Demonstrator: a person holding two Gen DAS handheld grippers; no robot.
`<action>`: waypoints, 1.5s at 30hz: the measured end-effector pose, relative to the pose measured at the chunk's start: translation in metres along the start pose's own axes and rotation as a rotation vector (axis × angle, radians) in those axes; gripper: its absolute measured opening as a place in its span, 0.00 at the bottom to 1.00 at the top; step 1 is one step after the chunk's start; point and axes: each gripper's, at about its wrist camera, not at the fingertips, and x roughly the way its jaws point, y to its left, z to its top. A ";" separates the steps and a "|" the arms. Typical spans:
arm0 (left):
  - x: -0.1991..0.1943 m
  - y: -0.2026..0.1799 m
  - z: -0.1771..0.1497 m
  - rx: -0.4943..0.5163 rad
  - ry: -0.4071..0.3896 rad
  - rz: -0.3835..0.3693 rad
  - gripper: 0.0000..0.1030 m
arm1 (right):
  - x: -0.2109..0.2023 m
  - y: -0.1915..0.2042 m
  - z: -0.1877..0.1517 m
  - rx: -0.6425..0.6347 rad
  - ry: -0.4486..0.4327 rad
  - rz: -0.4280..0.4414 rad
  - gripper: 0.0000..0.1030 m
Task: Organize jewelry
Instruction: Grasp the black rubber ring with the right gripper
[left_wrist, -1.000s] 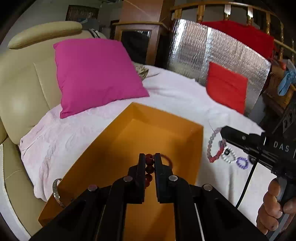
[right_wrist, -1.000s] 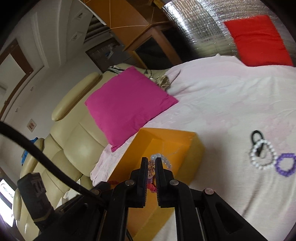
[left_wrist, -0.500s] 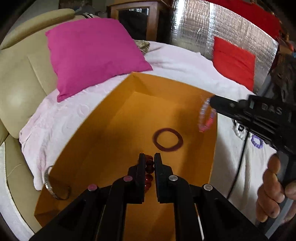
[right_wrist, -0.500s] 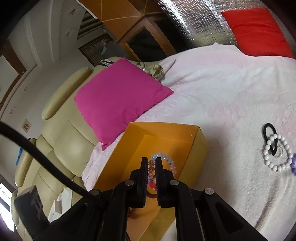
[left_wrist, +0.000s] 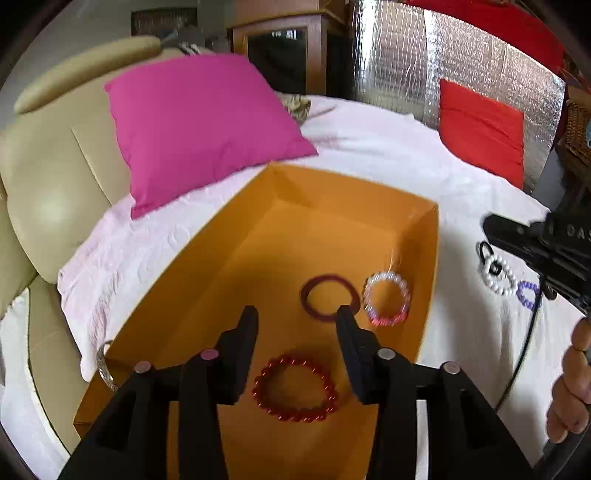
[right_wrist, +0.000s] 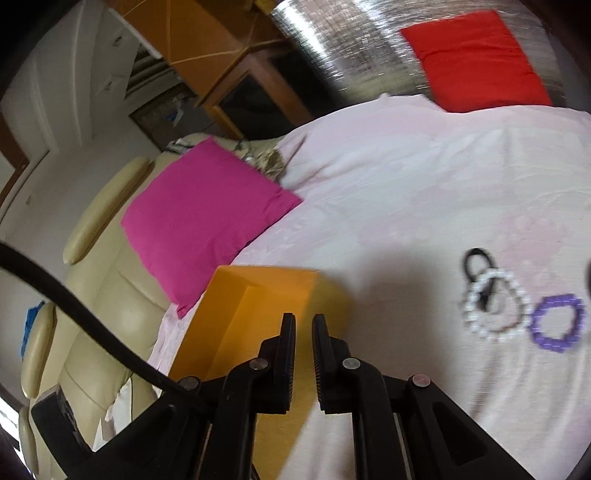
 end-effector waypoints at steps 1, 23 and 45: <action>-0.002 -0.004 0.001 0.004 -0.016 0.009 0.48 | -0.005 -0.006 0.002 0.010 -0.006 -0.007 0.12; -0.026 -0.152 -0.003 0.242 -0.207 -0.027 0.64 | -0.118 -0.178 0.015 0.282 -0.073 -0.186 0.16; 0.036 -0.186 -0.004 0.269 -0.002 -0.292 0.64 | -0.087 -0.230 0.031 0.378 -0.070 -0.361 0.34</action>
